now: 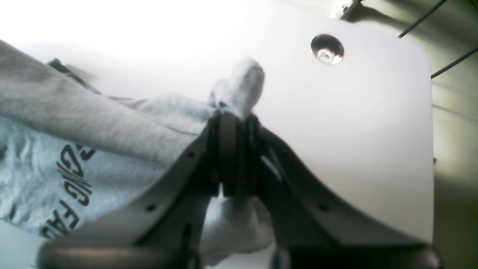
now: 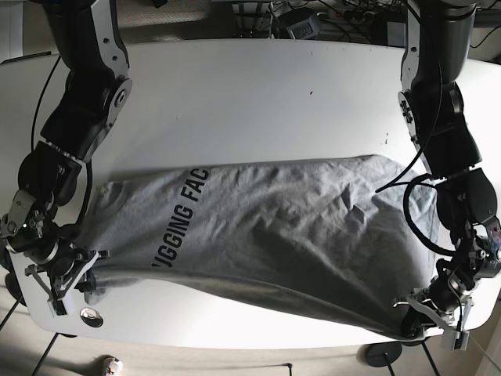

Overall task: Fold the T-shirt properly
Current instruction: 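Hold the shirt edge with both grippers and lift it high, then swing the held edge over and lay the shirt flat with both grippers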

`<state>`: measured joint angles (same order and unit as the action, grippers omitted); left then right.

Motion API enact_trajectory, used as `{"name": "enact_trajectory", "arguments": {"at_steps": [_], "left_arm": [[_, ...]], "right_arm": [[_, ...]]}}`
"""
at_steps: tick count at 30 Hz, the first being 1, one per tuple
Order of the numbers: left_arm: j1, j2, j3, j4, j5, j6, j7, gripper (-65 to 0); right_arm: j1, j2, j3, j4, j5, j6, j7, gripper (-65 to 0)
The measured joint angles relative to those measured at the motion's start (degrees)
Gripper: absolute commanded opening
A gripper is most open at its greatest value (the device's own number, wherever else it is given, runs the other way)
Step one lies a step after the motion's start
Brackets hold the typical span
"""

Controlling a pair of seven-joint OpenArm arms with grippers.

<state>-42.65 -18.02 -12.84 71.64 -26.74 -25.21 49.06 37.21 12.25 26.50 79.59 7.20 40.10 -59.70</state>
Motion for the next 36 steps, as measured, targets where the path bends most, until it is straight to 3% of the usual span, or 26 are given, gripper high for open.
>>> {"name": "enact_trajectory", "arguments": {"at_steps": [6, 10, 13, 17, 21, 23, 25, 29, 31, 36], "left_arm": [[-14.56, -0.39, 0.02, -5.7, 0.13, 0.11, 0.24, -65.0], [-20.2, -2.36, -0.44, -3.89, -0.87, -0.11, 0.72, -65.0], [-18.71, -2.47, -1.25, 1.18, -0.37, -0.11, 3.45, -65.0], [-5.84, -2.8, -5.22, 11.41, -1.88, -0.66, 4.15, -65.0], [12.57, -1.88, -9.03, 20.72, -1.62, -0.79, 4.2, -65.0], [18.73, -0.15, -11.63, 23.1, -1.18, -0.72, 4.24, -65.0], [24.33, 0.85, -13.62, 24.61, -1.2, -0.76, 4.09, -65.0], [36.39, 1.16, -16.02, 28.26, -0.76, -7.34, 4.17, -65.0], [41.31, 0.04, -15.98, 29.86, -0.79, -7.96, 4.04, -65.0], [44.81, -1.33, -15.98, 30.64, -0.87, -8.11, 4.02, -65.0]], "right_arm": [[19.96, 4.61, -0.52, -17.35, 0.04, 0.0, -0.31, -62.9], [29.07, 5.86, -3.48, -18.91, 0.59, 0.02, 0.11, -62.9], [28.92, 6.21, -3.61, -18.82, 1.6, 0.11, -2.16, -62.9], [17.09, 6.29, 2.38, -6.1, 1.9, 0.24, -6.1, -62.9], [0.46, 2.75, 5.77, 8.07, 2.45, 0.24, -8.79, -62.9], [-7.3, 1.51, 7.17, 12.5, 6.4, 0.26, -9.79, -62.9], [-14.62, 0.92, 9.03, 15.26, 10.36, 0.26, -9.6, -62.9], [-30.64, 0.48, 12.66, 18.67, 18.14, 0.2, -9.92, -62.9], [-37.24, -1.05, 14.45, 21.81, 19.08, 0.0, -9.77, -62.9], [-42.93, -1.42, 14.38, 23.5, 20.06, 0.02, -9.77, -62.9]]}}
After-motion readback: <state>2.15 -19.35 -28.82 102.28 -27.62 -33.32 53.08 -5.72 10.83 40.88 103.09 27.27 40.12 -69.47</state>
